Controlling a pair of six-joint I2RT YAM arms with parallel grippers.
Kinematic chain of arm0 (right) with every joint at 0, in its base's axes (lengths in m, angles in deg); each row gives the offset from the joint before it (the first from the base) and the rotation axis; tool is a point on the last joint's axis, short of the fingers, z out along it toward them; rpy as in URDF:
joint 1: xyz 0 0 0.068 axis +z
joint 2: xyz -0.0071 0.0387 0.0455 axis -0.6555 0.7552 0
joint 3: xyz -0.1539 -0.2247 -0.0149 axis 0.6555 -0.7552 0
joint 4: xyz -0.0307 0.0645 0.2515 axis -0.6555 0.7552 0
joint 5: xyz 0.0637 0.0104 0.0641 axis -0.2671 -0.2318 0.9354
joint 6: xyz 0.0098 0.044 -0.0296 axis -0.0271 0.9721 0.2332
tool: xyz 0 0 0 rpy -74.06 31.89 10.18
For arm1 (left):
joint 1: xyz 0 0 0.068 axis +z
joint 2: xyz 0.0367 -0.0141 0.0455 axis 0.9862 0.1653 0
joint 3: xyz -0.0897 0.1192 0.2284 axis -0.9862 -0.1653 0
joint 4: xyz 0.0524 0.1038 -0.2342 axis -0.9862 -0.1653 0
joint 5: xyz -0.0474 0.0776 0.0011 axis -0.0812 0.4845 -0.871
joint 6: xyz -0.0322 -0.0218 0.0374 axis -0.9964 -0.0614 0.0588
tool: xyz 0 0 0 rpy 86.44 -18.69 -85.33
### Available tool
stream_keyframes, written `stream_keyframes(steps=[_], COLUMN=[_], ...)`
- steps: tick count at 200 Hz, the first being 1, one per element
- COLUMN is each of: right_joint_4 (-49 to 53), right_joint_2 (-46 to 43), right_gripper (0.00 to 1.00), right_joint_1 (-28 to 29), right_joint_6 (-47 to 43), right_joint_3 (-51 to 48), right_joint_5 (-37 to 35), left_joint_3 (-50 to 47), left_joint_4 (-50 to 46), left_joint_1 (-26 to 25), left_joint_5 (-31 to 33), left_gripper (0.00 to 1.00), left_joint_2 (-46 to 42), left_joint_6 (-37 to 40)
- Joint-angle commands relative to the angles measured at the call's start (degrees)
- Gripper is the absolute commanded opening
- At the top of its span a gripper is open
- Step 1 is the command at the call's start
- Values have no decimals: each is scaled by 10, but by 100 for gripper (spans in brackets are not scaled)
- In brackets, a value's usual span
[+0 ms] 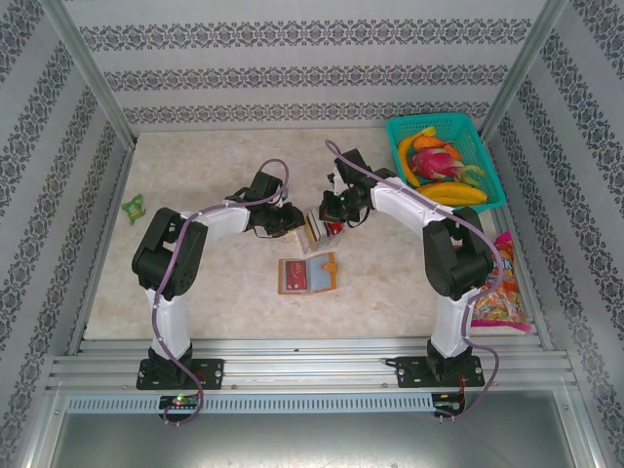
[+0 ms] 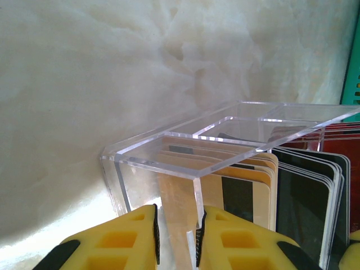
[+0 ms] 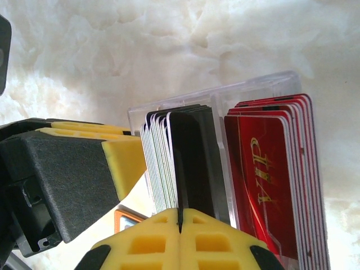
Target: Put the credit cards into the card holder
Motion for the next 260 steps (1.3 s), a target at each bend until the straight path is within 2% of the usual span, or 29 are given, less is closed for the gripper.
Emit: stream_keyframes(steps=[1,39,92,111,151,178,231,260], right_joint_4=[-7,11,28,61,78,74,52,72], right_joint_2=[-22,-53,-52,-46,-38,-58,-75,-50], right_gripper=[0,0,0,0,0,0,0,0], right_joint_1=[-4,-10,-11,2,14,16,13,31], right_joint_6=[5,-4,-16,-35,-44,-44,-43,-56], right_joint_3=[-7,-21,-20,-4,14,11,-2,24], right_joint_5=[24,-31,-59,-120,-155,-156,-98,-122], left_joint_3=[-21,-20,-15,-14,-11,-11,-9,-11], left_joint_4=[-61,-63,-68,-68,-71,-72,-70,-68], left_joint_1=[-9,-9,-9,-10,-10,-10,-10,-10], left_joint_5=[10,8,9,9,9,10,10,10], left_gripper=[23,23,23,23,23,23,23,23], left_joint_2=[12,11,11,13,14,13,10,7], left_joint_6=[2,2,5,5,5,5,5,5])
